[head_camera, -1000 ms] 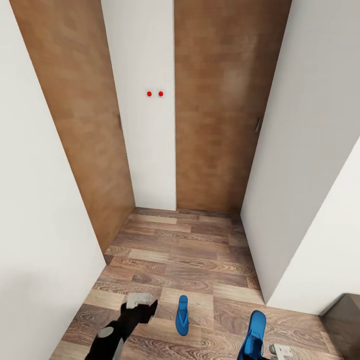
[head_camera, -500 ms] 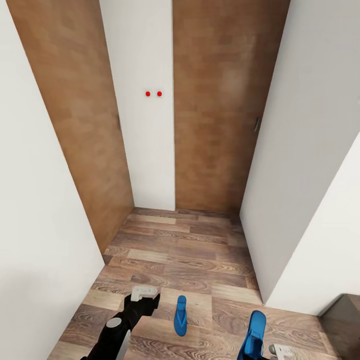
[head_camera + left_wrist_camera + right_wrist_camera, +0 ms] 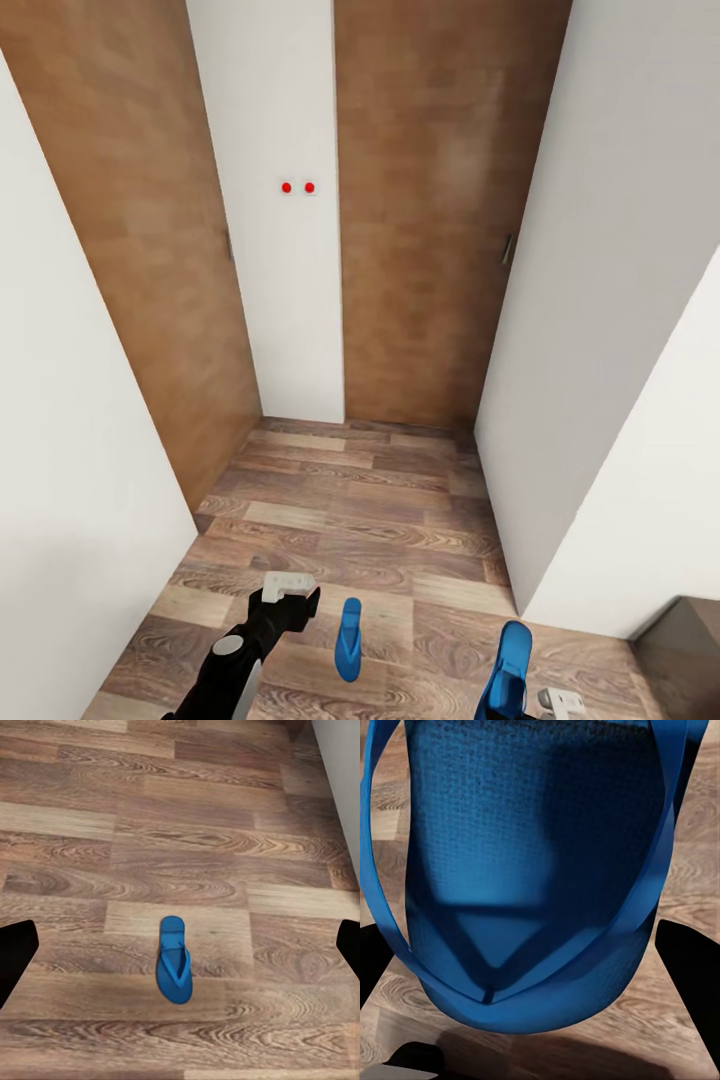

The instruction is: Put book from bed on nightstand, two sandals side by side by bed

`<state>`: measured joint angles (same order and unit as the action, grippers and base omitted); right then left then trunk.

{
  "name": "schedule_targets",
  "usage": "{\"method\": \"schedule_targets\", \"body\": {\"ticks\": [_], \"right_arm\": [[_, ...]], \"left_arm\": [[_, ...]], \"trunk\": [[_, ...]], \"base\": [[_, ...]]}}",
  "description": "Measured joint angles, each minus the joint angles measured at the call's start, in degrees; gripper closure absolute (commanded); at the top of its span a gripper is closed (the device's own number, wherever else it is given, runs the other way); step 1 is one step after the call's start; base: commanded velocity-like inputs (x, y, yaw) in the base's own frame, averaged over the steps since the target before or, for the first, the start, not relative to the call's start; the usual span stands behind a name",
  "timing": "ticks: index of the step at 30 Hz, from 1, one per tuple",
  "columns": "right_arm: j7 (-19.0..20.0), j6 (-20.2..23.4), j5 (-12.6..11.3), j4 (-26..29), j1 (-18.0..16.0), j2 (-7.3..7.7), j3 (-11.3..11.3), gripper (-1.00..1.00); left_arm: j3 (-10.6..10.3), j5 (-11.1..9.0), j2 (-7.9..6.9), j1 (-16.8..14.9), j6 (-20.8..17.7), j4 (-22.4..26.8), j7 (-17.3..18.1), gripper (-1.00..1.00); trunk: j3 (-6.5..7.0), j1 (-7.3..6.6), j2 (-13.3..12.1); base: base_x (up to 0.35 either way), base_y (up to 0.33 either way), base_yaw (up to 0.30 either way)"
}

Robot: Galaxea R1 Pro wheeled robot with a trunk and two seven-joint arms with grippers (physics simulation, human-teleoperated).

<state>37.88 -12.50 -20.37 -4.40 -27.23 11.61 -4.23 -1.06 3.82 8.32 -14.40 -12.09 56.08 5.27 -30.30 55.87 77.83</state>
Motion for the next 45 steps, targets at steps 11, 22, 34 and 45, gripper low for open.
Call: {"method": "schedule_targets", "body": {"ticks": [11, 22, 34, 45], "right_arm": [[0.0, 0.0, 0.0, 0.0, 0.0, 0.00, 0.0, 1.00], [0.1, 0.0, 0.0, 0.0, 0.0, 0.00, 0.0, 1.00], [0.1, 0.0, 0.0, 0.0, 0.0, 0.00, 0.0, 1.00], [0.1, 0.0, 0.0, 0.0, 0.0, 0.00, 0.0, 1.00]], "left_arm": [[-0.1, 0.0, 0.00, 0.0, 0.1, 0.0, 0.0, -1.00], [-0.1, 0.1, 0.00, 0.0, 0.3, 0.0, -0.1, -1.00], [-0.1, 0.1, 0.00, 0.0, 0.3, 0.0, -0.1, -1.00], [-0.3, 0.1, 0.00, 0.0, 0.3, 0.0, -0.1, -1.00]], "trunk": [[0.00, 0.00, 0.0], [0.00, 0.01, 0.0], [-2.15, 2.64, 4.8], [-4.13, 5.05, 9.2]], "base": [[0.116, -0.105, 0.000], [0.003, -0.003, 0.000], [0.000, 0.000, 0.000], [0.000, 0.000, 0.000]]}}
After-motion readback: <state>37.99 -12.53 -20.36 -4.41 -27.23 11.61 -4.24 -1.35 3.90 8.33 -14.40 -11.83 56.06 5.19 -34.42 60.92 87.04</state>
